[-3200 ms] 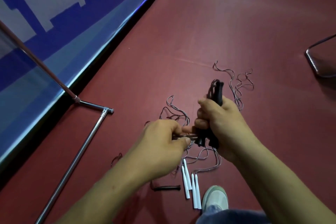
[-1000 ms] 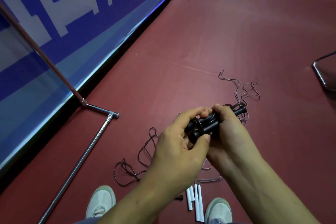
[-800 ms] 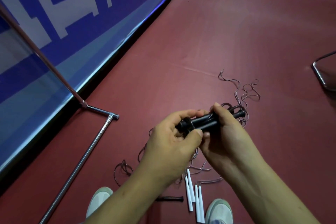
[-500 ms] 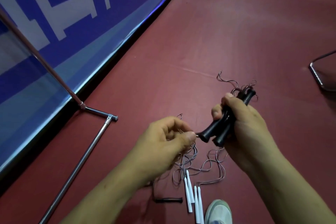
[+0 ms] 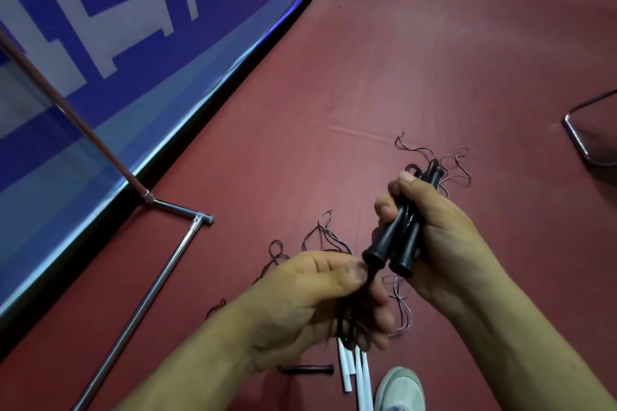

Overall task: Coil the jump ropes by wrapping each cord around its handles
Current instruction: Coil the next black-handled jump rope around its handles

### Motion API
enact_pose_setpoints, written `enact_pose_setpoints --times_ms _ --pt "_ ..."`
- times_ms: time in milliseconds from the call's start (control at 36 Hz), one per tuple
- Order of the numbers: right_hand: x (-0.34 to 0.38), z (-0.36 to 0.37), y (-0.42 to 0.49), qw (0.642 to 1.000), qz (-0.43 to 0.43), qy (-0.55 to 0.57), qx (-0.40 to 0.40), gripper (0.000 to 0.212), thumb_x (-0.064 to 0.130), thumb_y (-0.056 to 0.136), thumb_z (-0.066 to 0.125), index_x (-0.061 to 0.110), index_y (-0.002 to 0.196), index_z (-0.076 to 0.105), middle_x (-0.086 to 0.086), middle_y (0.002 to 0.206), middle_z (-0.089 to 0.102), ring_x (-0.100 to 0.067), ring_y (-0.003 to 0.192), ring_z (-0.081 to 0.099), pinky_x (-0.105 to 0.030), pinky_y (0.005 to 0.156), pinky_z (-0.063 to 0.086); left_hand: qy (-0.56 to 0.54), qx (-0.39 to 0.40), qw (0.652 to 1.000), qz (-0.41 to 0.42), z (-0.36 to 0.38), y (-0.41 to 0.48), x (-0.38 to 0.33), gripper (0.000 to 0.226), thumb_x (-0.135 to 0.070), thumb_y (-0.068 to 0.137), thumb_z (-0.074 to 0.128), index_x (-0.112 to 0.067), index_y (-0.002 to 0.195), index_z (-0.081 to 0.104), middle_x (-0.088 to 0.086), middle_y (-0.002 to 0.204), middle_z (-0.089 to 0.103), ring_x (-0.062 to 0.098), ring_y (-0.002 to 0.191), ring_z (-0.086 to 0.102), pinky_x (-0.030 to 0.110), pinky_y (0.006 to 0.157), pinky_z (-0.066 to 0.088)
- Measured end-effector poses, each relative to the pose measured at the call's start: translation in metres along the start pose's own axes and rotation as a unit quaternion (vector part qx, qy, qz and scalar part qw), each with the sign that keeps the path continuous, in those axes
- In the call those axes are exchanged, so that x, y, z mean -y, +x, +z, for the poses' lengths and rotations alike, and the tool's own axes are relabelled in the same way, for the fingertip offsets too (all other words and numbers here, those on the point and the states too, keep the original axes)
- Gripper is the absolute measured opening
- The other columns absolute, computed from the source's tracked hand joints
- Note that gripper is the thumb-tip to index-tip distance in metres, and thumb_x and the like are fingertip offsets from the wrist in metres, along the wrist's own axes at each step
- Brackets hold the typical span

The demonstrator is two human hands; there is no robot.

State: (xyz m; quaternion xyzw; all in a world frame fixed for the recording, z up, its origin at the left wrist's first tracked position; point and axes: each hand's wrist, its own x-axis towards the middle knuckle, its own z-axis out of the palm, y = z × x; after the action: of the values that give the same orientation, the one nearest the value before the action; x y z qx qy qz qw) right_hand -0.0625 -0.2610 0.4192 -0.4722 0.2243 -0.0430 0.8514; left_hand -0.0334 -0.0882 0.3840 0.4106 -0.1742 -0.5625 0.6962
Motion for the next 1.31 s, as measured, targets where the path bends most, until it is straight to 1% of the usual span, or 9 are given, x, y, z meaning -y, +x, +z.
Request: enact_pose_setpoints --times_ms 139,250,500,556,694,806,1000,1194,1306 --pt "0.001 0.001 -0.003 1.0 0.006 0.004 0.023 0.023 0.037 0.088 0.058 0.017 0.081 0.049 0.0 0.062 0.051 -0.013 0.049 0.037 -0.031 0.054 0.032 -0.031 -0.032 0.999 0.004 0.002 0.002 0.004 0.012 -0.016 0.093 0.066 -0.003 0.095 0.065 0.018 0.087 0.07 0.027 0.073 0.069 0.028 0.064 0.054" --pt "0.0 0.003 -0.005 0.997 -0.024 -0.062 -0.045 0.029 0.027 0.103 0.051 0.015 0.076 0.049 -0.003 0.062 0.054 -0.01 0.04 0.039 -0.023 0.039 0.034 0.184 -0.157 0.97 0.032 -0.001 0.004 0.005 0.024 -0.008 0.093 0.07 -0.024 0.076 0.067 0.01 0.073 0.071 0.021 0.059 0.065 0.026 0.051 0.046" --pt "-0.004 -0.002 0.001 0.979 -0.056 -0.12 -0.158 0.027 0.031 0.106 0.052 0.017 0.083 0.046 -0.003 0.062 0.061 -0.014 0.042 0.045 -0.022 0.042 0.031 0.618 -0.268 0.691 0.263 -0.015 0.006 0.026 0.012 -0.019 0.092 0.066 -0.018 0.082 0.059 -0.01 0.073 0.05 0.016 0.062 0.048 0.036 0.054 0.042" --pt "-0.003 -0.001 0.001 0.979 -0.057 -0.115 -0.159 0.029 0.034 0.105 0.052 0.018 0.082 0.046 -0.002 0.061 0.06 -0.014 0.042 0.044 -0.022 0.042 0.031 0.604 -0.28 0.703 0.249 -0.013 0.005 0.026 0.01 -0.02 0.091 0.065 -0.02 0.082 0.063 -0.007 0.071 0.055 0.018 0.061 0.051 0.038 0.054 0.044" --pt "0.0 0.002 -0.003 0.985 -0.075 -0.097 -0.119 0.026 0.029 0.106 0.05 0.017 0.083 0.046 -0.001 0.059 0.057 -0.012 0.043 0.045 -0.023 0.039 0.037 0.272 -0.244 0.93 0.03 0.003 0.001 0.002 0.043 -0.03 0.105 0.05 -0.016 0.071 0.072 -0.004 0.05 0.055 0.016 0.052 0.039 0.028 0.052 0.036" --pt "0.0 0.008 -0.008 0.988 -0.092 -0.107 -0.062 0.029 0.026 0.106 0.046 0.013 0.08 0.045 -0.003 0.059 0.053 -0.01 0.043 0.044 -0.023 0.038 0.039 0.066 -0.152 0.984 -0.068 -0.002 -0.002 -0.003 0.027 -0.024 0.1 0.059 -0.009 0.086 0.076 0.006 0.065 0.058 0.014 0.056 0.043 0.025 0.055 0.039" --pt "0.002 0.01 -0.01 0.99 -0.091 -0.101 -0.029 0.033 0.025 0.106 0.046 0.014 0.075 0.046 -0.005 0.06 0.053 -0.014 0.048 0.045 -0.026 0.047 0.042 0.083 -0.172 0.98 -0.053 -0.005 -0.004 -0.004 0.012 -0.01 0.088 0.071 -0.009 0.076 0.073 0.009 0.067 0.062 0.017 0.058 0.056 0.022 0.053 0.048" --pt "-0.004 0.005 -0.004 0.98 -0.072 -0.112 -0.149 0.026 0.028 0.106 0.049 0.015 0.084 0.049 -0.002 0.062 0.063 -0.012 0.047 0.052 -0.025 0.044 0.042 0.547 -0.23 0.778 0.208 -0.014 0.001 0.013 0.012 -0.017 0.093 0.06 -0.023 0.085 0.055 -0.008 0.079 0.062 0.011 0.067 0.062 0.036 0.062 0.049" --pt "-0.002 0.003 -0.002 0.981 -0.046 -0.096 -0.164 0.023 0.027 0.106 0.049 0.015 0.087 0.048 -0.002 0.059 0.06 -0.012 0.043 0.048 -0.022 0.04 0.039 0.448 -0.232 0.853 0.132 -0.01 0.002 0.012 0.013 -0.018 0.1 0.056 -0.024 0.091 0.062 -0.008 0.072 0.071 0.025 0.056 0.051 0.034 0.055 0.043"
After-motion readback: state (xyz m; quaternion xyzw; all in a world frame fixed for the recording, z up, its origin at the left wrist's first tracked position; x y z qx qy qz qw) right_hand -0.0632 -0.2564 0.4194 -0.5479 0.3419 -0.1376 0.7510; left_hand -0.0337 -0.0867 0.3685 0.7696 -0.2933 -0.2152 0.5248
